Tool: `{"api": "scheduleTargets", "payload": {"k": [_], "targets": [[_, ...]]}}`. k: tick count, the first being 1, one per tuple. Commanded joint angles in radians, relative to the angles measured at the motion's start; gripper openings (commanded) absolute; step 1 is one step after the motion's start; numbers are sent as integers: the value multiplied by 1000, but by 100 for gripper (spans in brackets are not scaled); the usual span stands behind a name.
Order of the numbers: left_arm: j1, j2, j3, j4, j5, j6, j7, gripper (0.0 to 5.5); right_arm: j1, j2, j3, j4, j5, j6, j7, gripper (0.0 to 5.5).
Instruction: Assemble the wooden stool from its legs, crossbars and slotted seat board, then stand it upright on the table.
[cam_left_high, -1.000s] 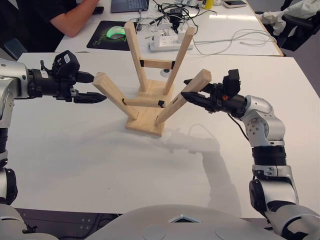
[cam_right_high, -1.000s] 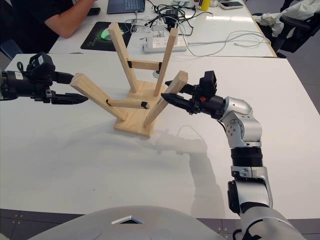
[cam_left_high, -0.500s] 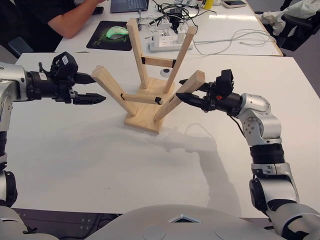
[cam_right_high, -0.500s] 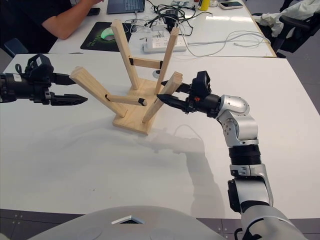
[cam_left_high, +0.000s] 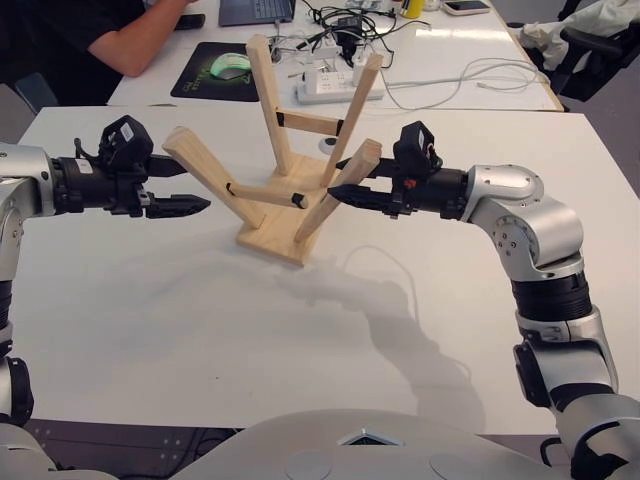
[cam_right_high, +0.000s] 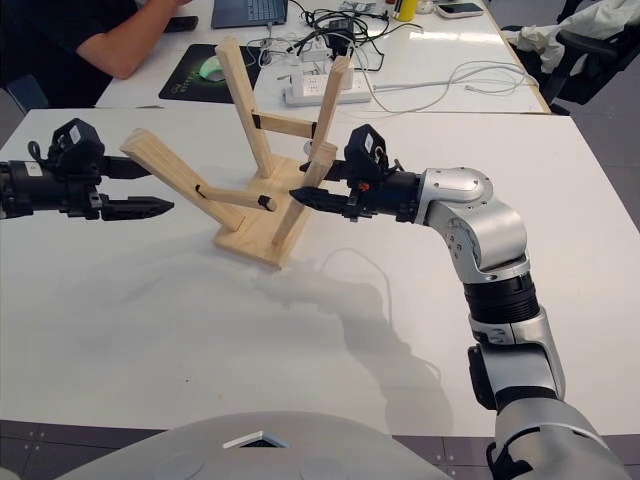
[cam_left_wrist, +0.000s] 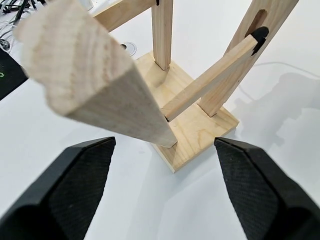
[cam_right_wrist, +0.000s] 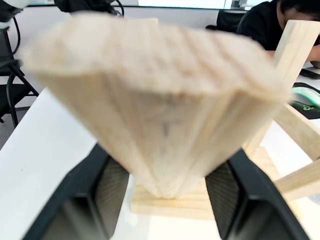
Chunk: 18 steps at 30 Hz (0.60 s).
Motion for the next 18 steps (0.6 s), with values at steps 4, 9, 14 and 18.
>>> {"api": "scheduleTargets", "payload": {"k": [4,9,14,18], "targets": [[28,-4,18,-24,-13,7,23,368,-21,-24,53,-29,-22,138,-53,207],[46,-5,29,-42,-26,14,35,368,-35,-11,78,-129,-6,227,-114,207],[74,-2,50,-58,-37,20,51,368,-40,17,85,-214,22,302,-181,207],[91,1,62,-68,-46,23,62,368,-43,47,88,-253,29,334,-227,207]]}}
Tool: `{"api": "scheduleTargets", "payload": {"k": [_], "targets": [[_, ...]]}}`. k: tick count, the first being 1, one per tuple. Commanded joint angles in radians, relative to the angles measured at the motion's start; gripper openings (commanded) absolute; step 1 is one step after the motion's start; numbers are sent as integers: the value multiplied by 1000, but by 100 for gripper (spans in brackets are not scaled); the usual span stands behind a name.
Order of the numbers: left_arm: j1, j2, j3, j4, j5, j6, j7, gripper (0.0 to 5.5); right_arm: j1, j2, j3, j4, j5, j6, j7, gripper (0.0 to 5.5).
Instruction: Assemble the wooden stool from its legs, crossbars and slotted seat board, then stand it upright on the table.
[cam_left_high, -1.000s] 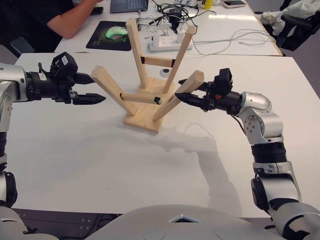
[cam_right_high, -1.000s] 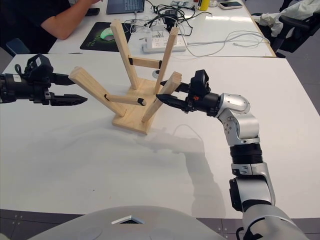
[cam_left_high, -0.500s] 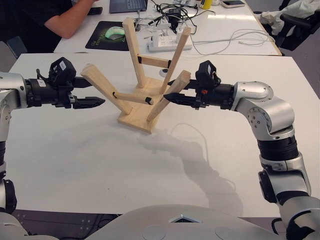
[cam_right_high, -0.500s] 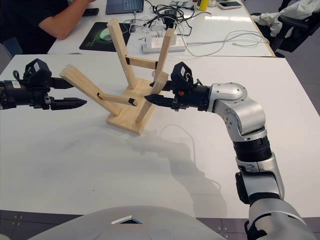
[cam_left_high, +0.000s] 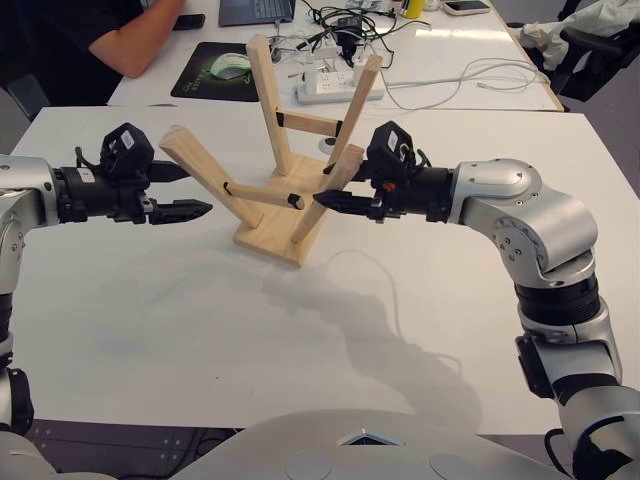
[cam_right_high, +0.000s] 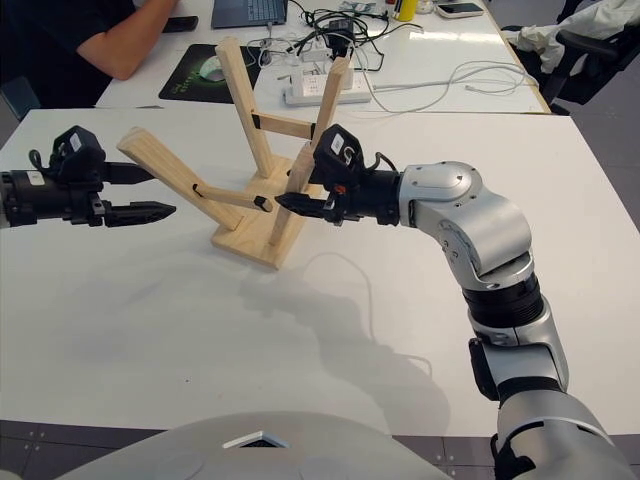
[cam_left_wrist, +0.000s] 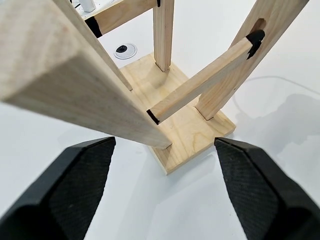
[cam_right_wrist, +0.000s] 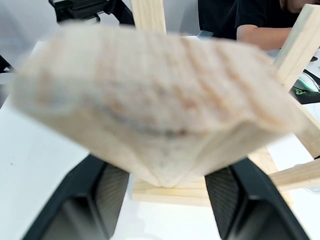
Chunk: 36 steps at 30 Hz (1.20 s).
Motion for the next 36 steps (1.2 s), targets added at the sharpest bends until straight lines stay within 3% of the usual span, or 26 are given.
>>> {"api": "scheduleTargets", "payload": {"k": [1,10,19,33,36], "targets": [[25,5,23,-19,-8,10,16,368,14,40,38,-41,21,65,-44,207],[27,6,23,-21,-16,14,23,368,53,24,118,-117,-36,28,-94,207],[40,3,32,-38,-31,23,41,368,42,92,151,-85,-86,2,-187,207],[38,-16,31,-88,-53,59,76,368,-108,61,226,12,-130,-1,-125,207],[-18,-64,8,-126,-79,91,109,368,-123,84,217,68,-122,-17,-113,207]]}}
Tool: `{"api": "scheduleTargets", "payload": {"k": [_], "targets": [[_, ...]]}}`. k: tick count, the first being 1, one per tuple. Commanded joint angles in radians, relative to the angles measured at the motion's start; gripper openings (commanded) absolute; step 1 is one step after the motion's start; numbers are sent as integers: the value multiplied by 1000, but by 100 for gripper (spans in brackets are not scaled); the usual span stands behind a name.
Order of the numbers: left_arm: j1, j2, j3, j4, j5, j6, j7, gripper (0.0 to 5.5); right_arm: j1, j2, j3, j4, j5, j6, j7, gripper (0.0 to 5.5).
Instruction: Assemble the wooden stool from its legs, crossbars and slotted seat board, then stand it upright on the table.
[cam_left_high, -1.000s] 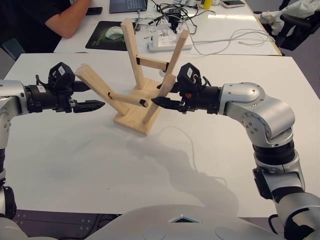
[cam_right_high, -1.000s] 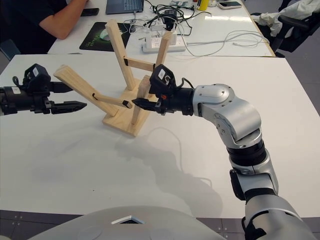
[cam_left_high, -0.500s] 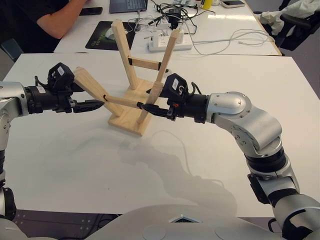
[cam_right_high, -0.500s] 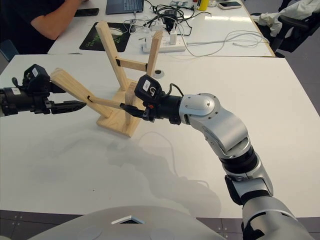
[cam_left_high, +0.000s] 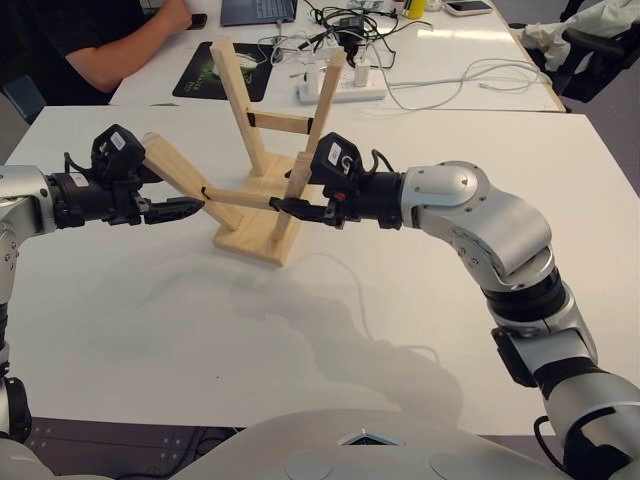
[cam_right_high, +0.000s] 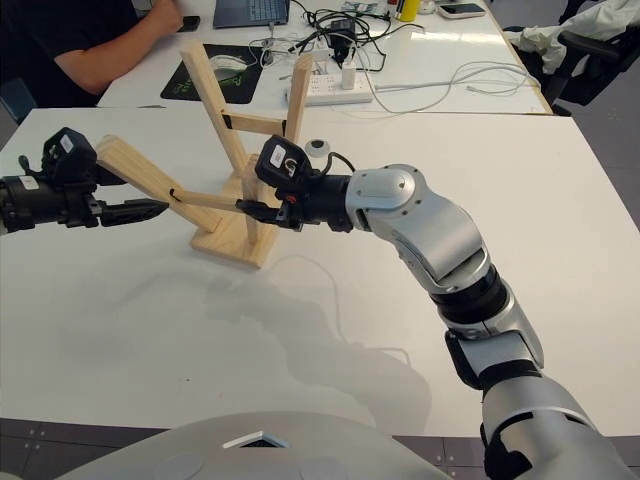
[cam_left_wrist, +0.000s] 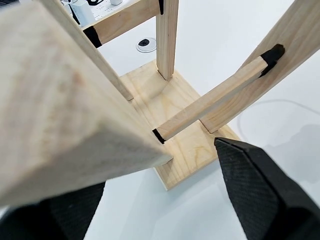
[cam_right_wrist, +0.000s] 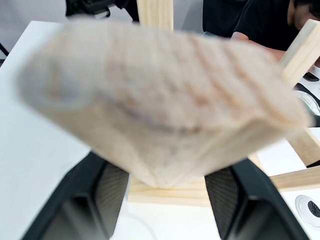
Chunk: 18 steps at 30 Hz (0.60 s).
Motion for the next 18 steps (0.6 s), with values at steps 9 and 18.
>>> {"api": "scheduleTargets", "payload": {"k": [9,18], "targets": [[-230,-259,-166,-260,-170,218,101,368,-35,30,39,161,-52,-22,37,207],[-300,-442,-220,-342,-235,353,204,368,-93,90,51,277,-58,-52,70,207]]}}
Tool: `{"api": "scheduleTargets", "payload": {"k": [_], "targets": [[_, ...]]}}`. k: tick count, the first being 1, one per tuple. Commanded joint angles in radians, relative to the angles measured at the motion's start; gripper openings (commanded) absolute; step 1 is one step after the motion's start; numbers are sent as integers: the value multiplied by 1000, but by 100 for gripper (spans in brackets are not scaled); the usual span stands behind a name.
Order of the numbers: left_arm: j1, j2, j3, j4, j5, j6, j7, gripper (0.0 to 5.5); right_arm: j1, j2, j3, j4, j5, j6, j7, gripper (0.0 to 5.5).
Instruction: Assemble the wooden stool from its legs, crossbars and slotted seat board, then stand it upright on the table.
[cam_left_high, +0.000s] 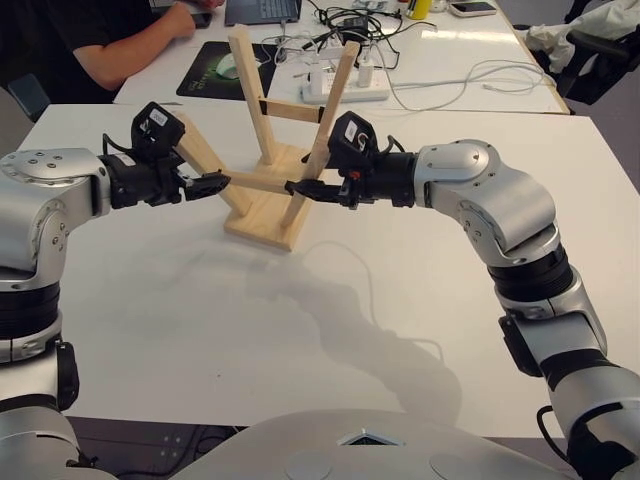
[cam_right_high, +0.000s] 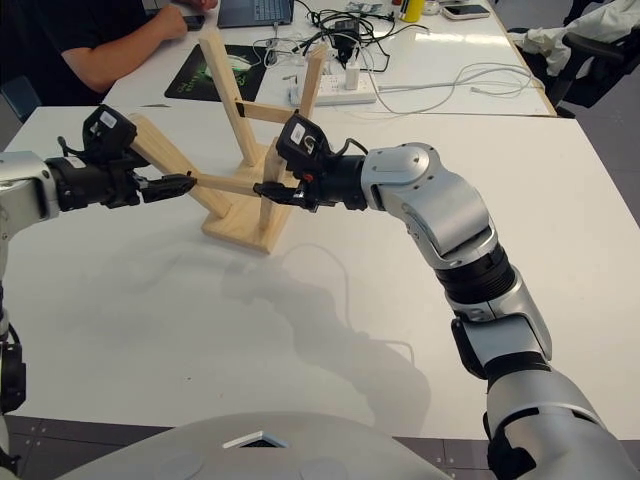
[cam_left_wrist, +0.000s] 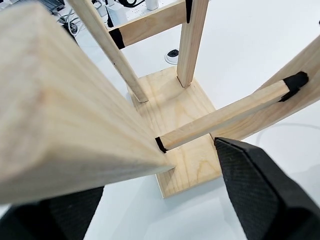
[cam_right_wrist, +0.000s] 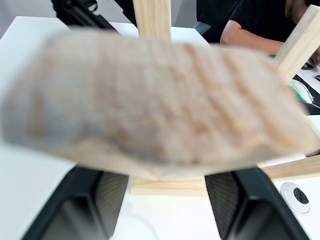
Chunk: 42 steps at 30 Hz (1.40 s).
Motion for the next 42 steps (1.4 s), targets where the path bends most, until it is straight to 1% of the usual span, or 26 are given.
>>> {"api": "scheduleTargets", "payload": {"k": [1,7,12,14,20,23,30,32,35,42], "targets": [[-106,-253,-135,-225,-264,22,-115,368,-58,122,86,134,-37,4,2,207],[-100,-299,-133,-238,-279,54,-77,368,-116,151,98,218,-63,-27,38,207],[-79,-328,-57,-239,-302,65,-38,368,-131,137,90,271,-71,-41,89,207],[-75,-294,-33,-230,-286,52,-53,368,-131,120,86,298,-77,-54,109,207],[-80,-111,56,-162,-218,-2,-140,368,-117,83,75,330,-88,-72,151,207],[-106,-47,138,-126,-223,-8,-179,368,-126,73,68,347,-91,-84,171,207],[-227,33,358,-25,-327,44,-234,368,-156,56,52,392,-98,-106,226,207],[-219,72,380,6,-337,28,-242,368,-163,59,48,401,-105,-110,235,207],[-128,144,367,39,-287,-45,-257,368,-190,54,42,422,-111,-116,267,207],[8,113,396,-12,-315,-83,-213,368,-309,35,49,534,-158,-177,374,207]]}}
